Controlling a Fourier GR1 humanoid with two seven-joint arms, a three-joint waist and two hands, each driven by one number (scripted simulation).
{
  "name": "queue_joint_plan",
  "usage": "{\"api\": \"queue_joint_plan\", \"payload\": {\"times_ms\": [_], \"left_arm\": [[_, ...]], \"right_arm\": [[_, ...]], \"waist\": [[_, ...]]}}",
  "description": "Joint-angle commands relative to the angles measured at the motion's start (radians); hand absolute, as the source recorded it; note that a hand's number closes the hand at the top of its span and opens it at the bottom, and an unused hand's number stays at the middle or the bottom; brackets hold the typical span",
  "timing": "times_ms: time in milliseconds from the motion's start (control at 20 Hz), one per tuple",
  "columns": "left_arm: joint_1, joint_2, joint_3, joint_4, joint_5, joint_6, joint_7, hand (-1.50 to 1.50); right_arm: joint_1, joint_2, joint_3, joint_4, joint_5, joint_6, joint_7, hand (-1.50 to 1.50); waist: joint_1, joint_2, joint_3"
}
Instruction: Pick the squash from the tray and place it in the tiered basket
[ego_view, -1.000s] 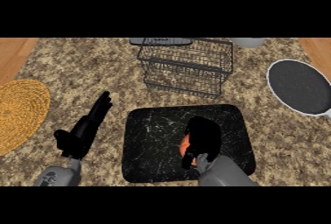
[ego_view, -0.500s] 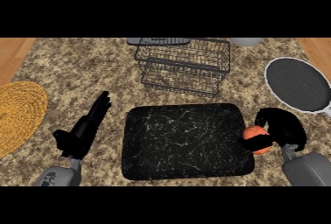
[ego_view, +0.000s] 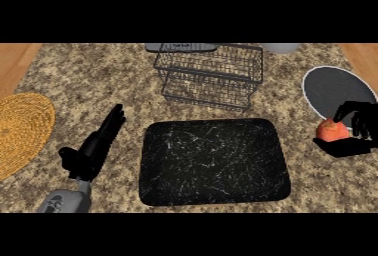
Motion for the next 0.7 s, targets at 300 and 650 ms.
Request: {"api": "queue_joint_plan", "payload": {"times_ms": [300,650], "left_arm": [[-0.038,-0.006,0.015,0.019,-0.018,-0.010,0.008,0.00],[-0.015,0.015,0.030,-0.059,-0.003,-0.042,0.069,0.00]], "right_arm": [[-0.162,-0.019,-0.155,-0.270,-0.204,0.114,0.095,1.50],[-0.445,0.083,-0.069,-0.297,-0.167,0.141,0.419,1.50]], "waist": [[0.010,0.002,-0.001],[0.029,0.001,-0.001]]}}
